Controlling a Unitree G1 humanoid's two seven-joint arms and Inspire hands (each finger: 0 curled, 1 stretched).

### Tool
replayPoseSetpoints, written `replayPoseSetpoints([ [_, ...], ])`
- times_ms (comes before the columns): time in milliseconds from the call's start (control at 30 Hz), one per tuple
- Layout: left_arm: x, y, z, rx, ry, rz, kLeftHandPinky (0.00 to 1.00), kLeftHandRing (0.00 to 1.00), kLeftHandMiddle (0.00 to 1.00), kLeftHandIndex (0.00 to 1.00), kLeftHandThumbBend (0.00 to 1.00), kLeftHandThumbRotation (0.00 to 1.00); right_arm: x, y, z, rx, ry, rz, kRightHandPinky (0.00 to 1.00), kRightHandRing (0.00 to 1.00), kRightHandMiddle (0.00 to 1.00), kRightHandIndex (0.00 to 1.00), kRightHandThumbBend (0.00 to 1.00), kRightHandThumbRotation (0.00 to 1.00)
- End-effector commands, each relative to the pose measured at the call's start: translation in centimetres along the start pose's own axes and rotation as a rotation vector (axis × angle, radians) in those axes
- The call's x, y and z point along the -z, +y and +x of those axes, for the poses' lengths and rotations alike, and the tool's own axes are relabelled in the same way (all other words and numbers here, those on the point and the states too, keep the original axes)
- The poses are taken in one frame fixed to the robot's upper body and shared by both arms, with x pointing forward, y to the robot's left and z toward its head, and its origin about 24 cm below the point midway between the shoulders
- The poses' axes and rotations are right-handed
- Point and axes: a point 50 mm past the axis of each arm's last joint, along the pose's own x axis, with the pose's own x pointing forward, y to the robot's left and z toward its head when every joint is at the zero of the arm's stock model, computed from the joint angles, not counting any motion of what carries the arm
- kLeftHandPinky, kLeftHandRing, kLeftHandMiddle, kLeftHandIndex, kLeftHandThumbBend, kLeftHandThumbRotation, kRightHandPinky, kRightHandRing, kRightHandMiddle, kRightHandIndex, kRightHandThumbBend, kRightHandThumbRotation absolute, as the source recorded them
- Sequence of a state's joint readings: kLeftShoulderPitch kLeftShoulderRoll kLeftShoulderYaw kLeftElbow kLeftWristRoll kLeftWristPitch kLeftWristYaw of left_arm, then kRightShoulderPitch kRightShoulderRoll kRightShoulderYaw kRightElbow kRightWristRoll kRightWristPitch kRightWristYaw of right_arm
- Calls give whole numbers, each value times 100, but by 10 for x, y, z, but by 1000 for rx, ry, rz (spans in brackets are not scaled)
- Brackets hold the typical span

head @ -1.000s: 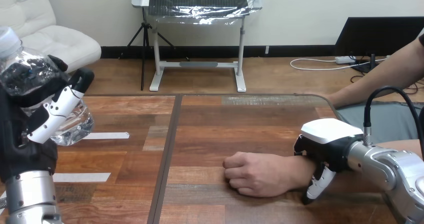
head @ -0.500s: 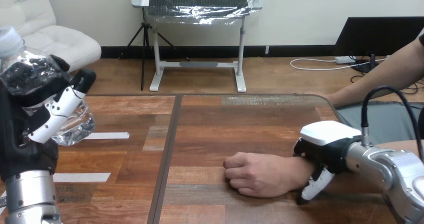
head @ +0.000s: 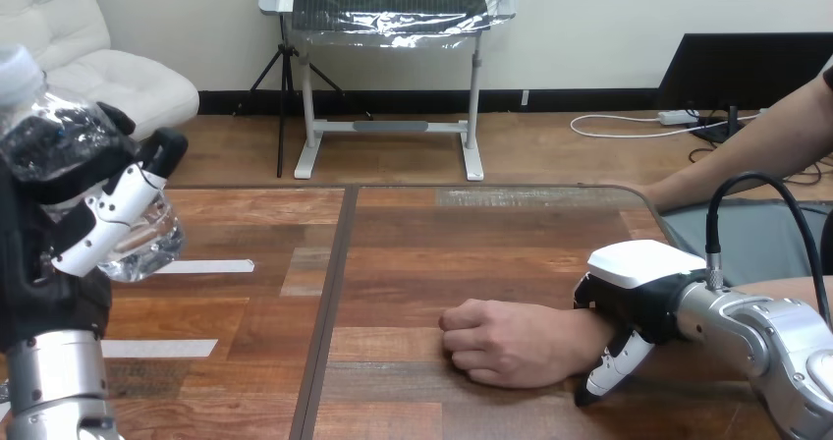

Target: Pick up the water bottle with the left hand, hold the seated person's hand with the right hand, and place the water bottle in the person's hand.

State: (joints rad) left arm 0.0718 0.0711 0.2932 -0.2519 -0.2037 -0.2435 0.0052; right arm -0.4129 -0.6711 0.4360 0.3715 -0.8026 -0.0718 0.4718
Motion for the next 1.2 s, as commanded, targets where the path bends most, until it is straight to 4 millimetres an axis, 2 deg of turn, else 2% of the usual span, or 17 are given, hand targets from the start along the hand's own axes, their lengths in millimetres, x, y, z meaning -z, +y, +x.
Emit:
replayPoseSetpoints([
  [0, -22, -9, 11, 37, -104, -4, 18, 23, 30, 36, 34, 0, -11, 37, 6, -137, -31, 28, 49, 67, 73, 70, 92, 39],
  [1167, -25, -12, 11, 35, -96, 2, 17, 22, 28, 35, 32, 0, -10, 35, 4, -126, -38, 43, 48, 66, 73, 69, 92, 37],
])
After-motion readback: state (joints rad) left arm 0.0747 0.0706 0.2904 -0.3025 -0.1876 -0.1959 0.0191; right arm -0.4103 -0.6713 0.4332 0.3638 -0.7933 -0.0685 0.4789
